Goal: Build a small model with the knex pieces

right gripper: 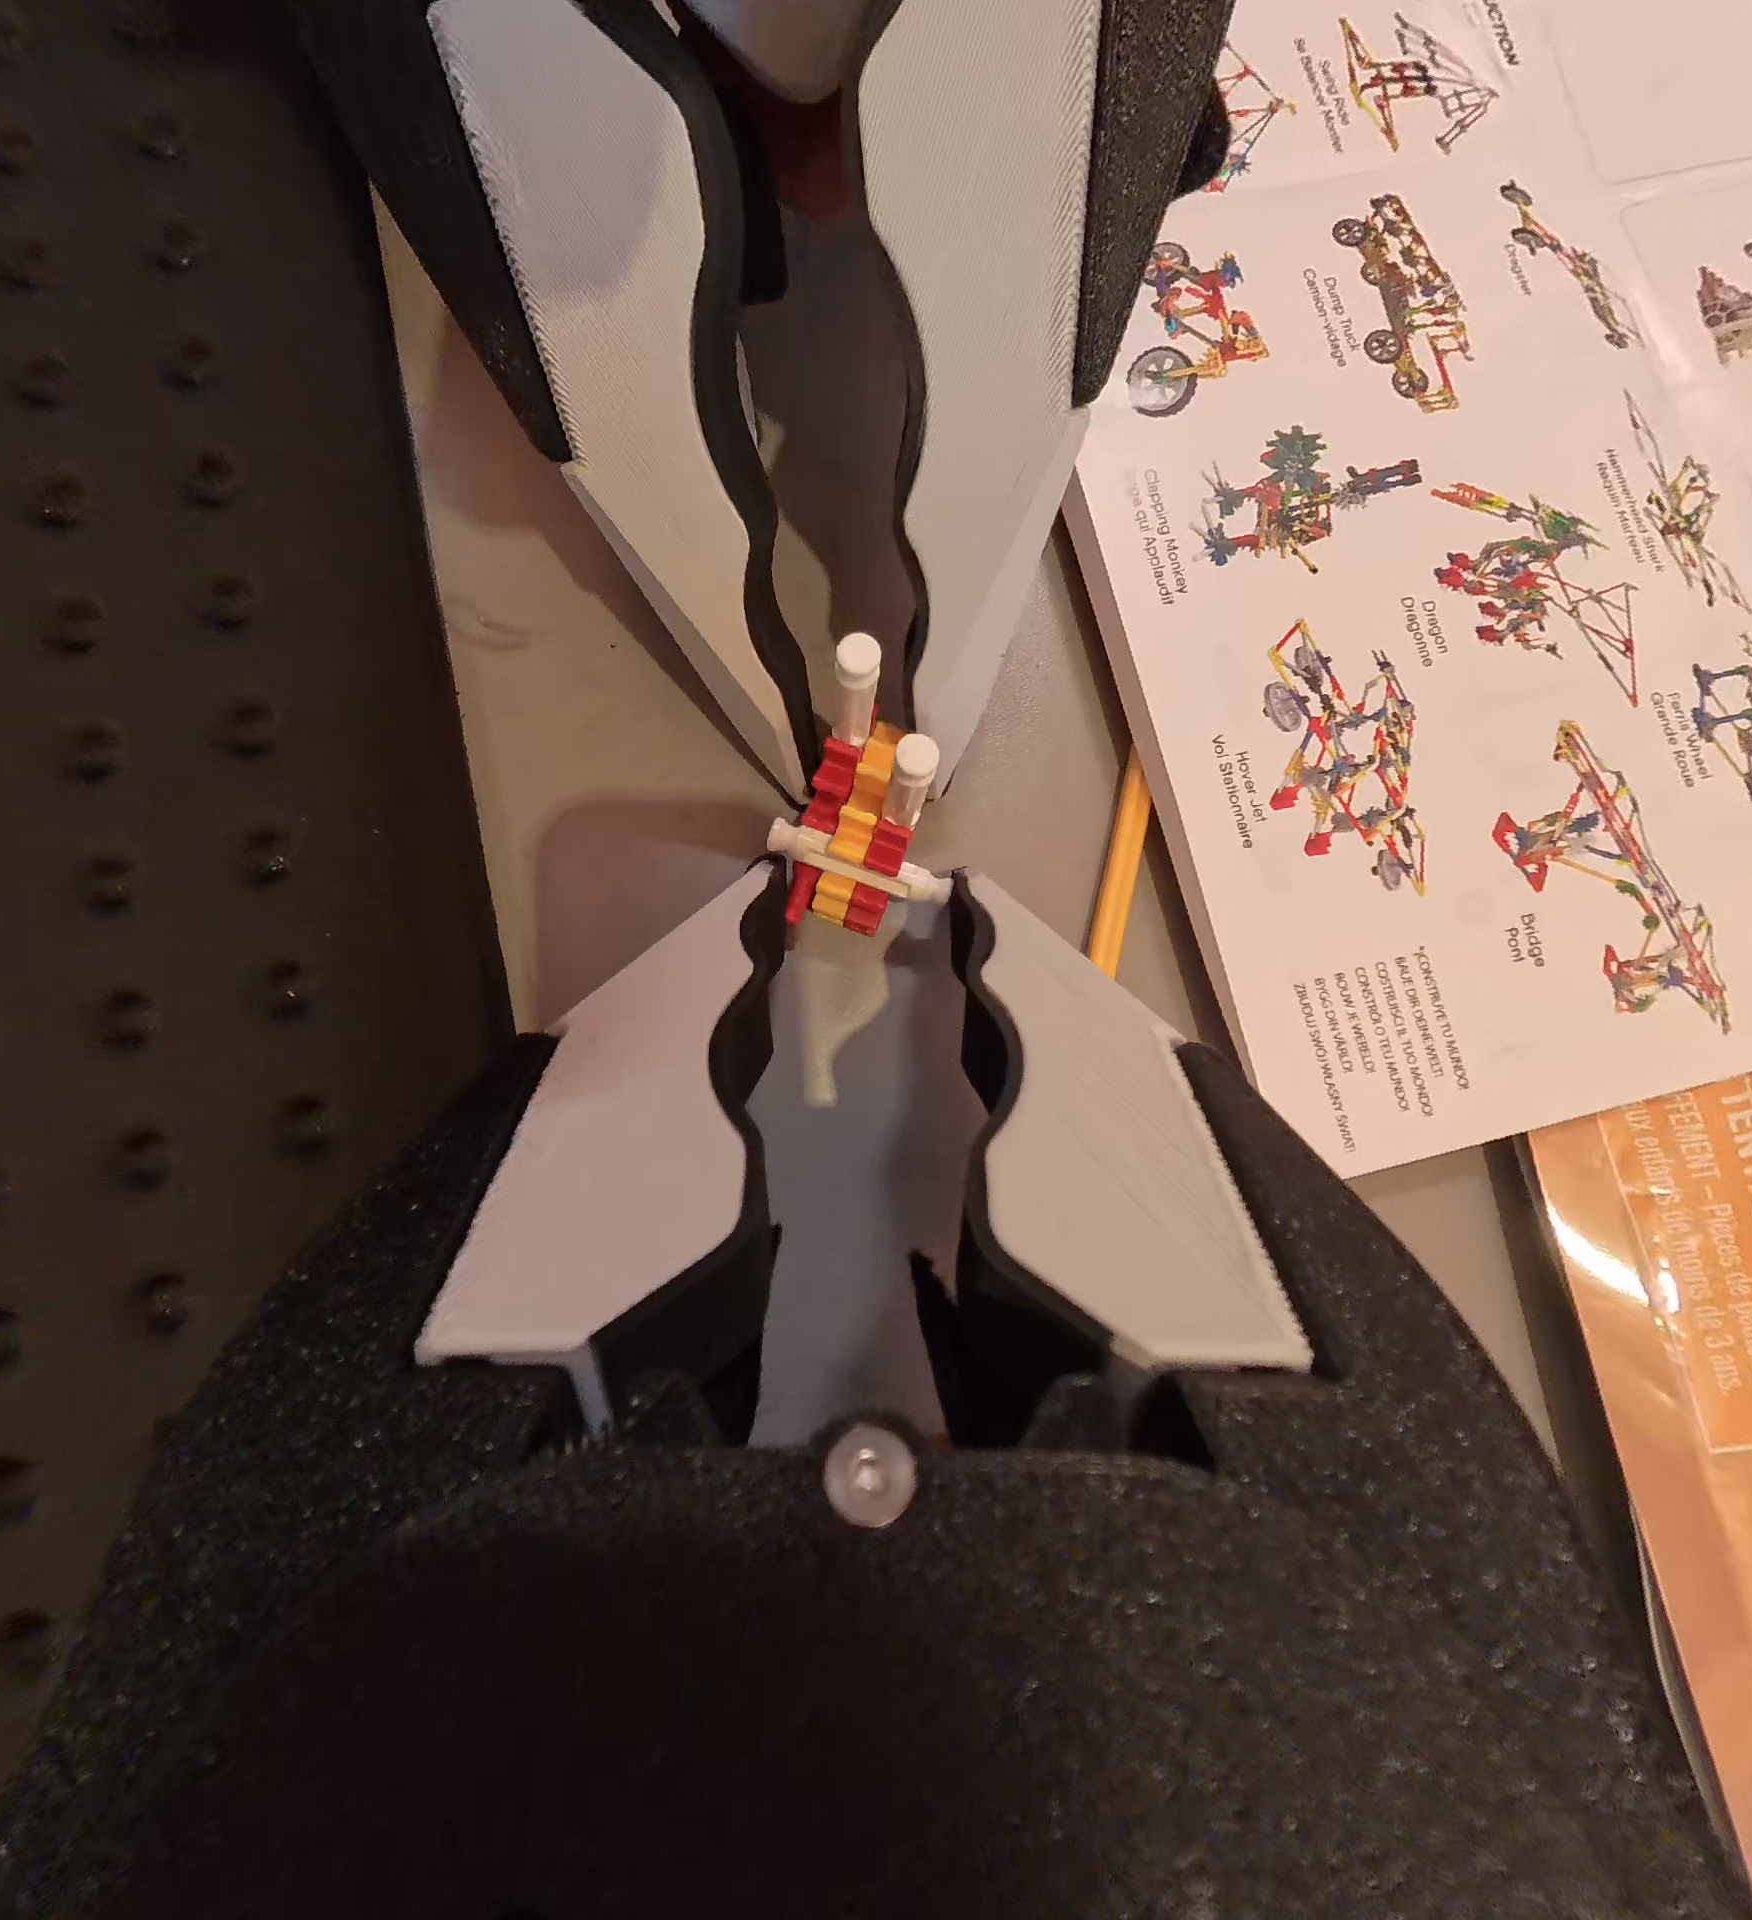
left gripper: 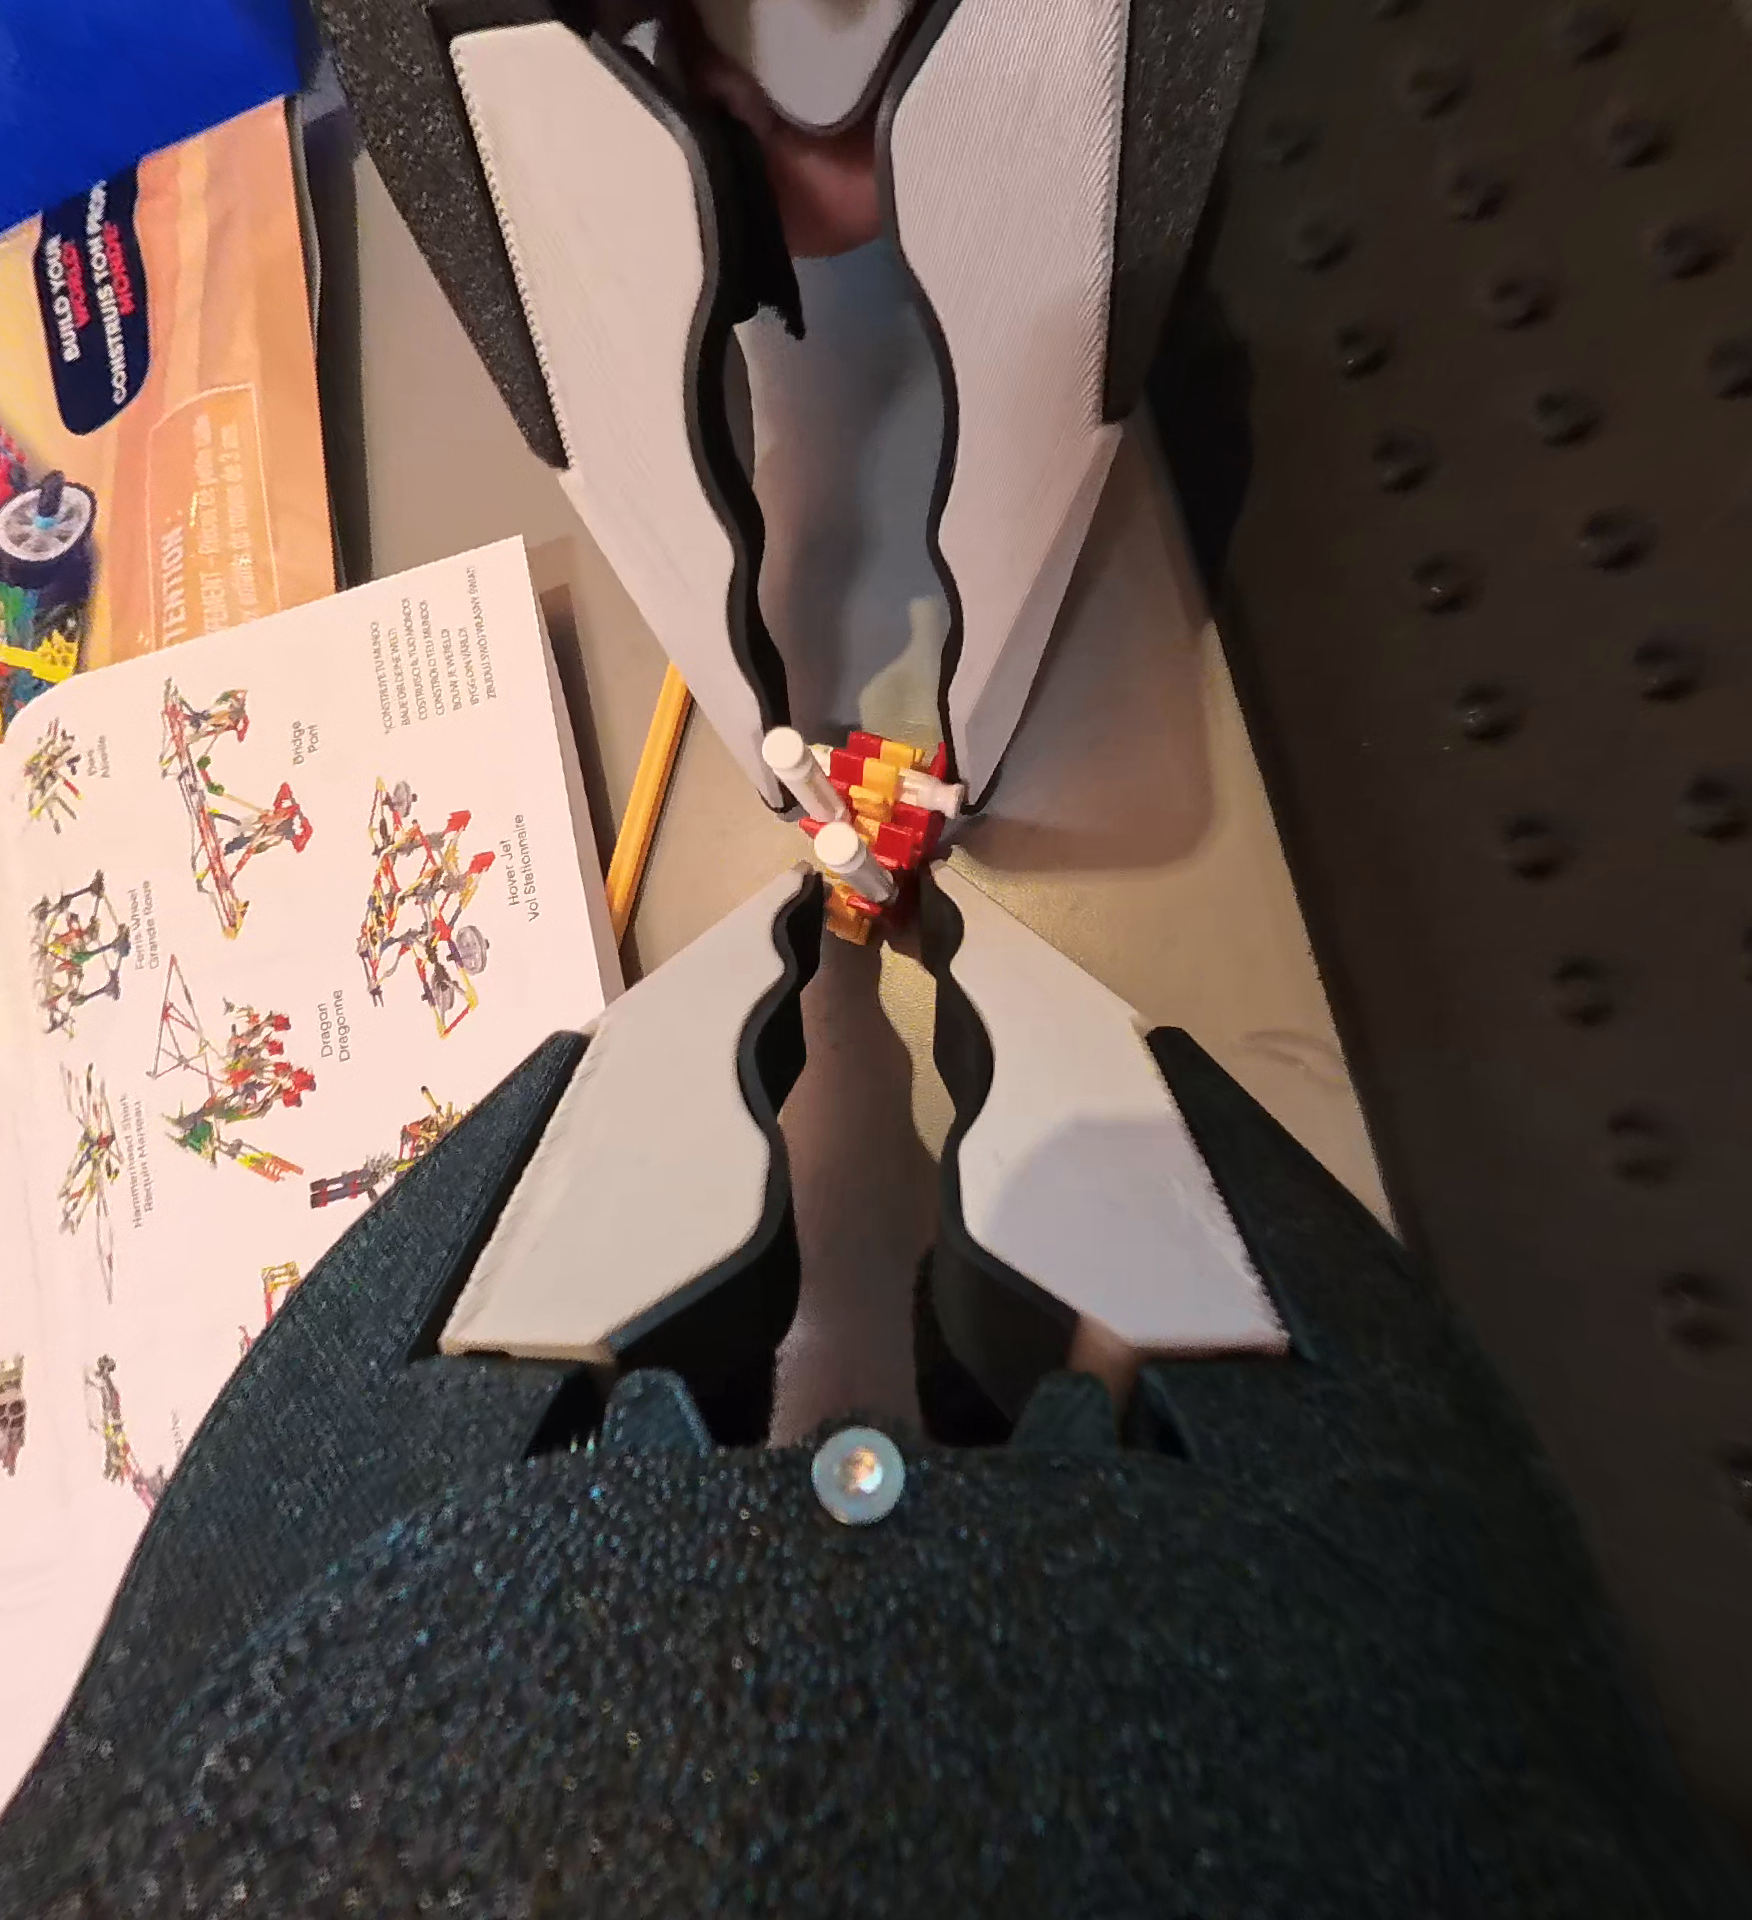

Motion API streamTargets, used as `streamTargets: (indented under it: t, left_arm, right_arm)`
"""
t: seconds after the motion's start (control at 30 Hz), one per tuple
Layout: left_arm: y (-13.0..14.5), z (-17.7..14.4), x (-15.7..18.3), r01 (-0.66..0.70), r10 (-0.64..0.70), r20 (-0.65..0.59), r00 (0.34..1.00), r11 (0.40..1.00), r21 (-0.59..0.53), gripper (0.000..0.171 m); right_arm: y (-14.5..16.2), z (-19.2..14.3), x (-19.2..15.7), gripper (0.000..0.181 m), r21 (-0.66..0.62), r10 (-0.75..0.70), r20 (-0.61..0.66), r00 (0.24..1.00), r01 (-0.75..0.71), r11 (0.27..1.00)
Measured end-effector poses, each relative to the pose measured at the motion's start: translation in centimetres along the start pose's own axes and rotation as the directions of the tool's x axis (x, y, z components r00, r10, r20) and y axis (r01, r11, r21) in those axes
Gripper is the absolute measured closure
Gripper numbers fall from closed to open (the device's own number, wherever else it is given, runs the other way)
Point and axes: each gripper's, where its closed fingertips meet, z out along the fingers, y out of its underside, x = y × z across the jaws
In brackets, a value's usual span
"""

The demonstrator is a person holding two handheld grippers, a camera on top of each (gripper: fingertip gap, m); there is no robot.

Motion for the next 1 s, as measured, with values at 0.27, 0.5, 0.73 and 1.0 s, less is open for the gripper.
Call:
streamTargets:
  t: [0.27,0.5,0.73,1.0]
  left_arm:
    - [-0.25,0.17,0.04,0.019,-0.018,-0.016,1.000,1.000,0.025,0.153]
    - [-0.49,0.34,0.18,0.028,-0.026,-0.029,0.999,0.999,0.040,0.158]
    - [-0.78,0.55,0.15,0.062,-0.061,-0.030,0.998,0.997,0.044,0.158]
    - [-0.90,0.62,0.21,0.090,-0.089,-0.040,0.995,0.996,0.022,0.160]
  right_arm:
    - [-0.06,0.04,0.02,0.150,0.007,-0.013,0.002,1.000,0.013,1.000]
    - [-0.03,-0.06,0.08,0.149,0.020,0.002,-0.021,1.000,-0.002,1.000]
    - [0.00,-0.13,-0.12,0.151,0.088,0.014,-0.022,1.000,-0.012,0.996]
    - [-0.04,-0.14,-0.23,0.152,0.102,-0.004,-0.024,1.000,0.007,0.995]
